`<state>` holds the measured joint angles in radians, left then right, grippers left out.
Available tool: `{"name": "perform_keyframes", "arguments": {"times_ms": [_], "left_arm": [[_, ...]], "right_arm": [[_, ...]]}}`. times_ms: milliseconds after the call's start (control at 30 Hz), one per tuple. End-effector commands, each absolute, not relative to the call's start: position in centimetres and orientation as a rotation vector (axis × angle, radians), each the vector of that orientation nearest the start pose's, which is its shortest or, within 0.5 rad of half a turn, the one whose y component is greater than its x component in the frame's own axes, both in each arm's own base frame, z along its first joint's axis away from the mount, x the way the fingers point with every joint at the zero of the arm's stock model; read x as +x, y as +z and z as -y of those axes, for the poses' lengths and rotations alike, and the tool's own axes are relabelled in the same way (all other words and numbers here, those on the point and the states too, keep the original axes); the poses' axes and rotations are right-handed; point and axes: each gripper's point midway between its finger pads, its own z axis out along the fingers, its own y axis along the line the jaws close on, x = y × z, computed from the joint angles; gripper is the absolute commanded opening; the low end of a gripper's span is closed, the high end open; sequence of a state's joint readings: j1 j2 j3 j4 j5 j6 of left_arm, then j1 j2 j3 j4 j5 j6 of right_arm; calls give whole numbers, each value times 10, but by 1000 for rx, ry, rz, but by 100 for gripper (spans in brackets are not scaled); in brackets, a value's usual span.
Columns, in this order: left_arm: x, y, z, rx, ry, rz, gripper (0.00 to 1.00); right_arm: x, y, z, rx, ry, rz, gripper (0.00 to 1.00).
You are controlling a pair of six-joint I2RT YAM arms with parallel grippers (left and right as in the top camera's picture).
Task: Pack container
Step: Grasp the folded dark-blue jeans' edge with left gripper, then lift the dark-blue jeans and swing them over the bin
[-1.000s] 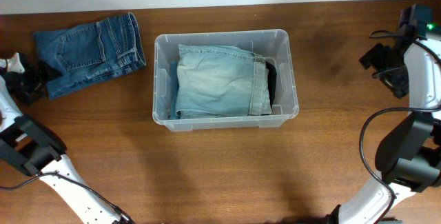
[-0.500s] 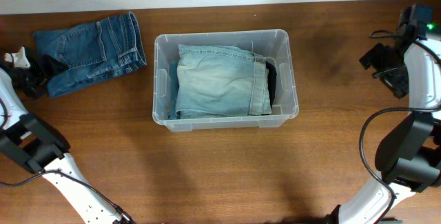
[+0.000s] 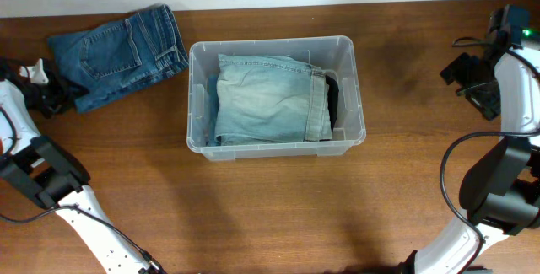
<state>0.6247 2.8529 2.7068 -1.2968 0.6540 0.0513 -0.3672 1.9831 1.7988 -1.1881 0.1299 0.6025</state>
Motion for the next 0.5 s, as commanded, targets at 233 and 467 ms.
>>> {"name": "perform_keyframes", "arguments": {"times_ms": [233, 467], "left_arm": [[487, -55, -213, -795, -926, -2710, 1], [516, 33, -220, -665, -1005, -2489, 1]], "right_arm": [[387, 128, 178, 1402, -174, -2571, 98], [387, 128, 178, 1402, -174, -2571, 98]]}}
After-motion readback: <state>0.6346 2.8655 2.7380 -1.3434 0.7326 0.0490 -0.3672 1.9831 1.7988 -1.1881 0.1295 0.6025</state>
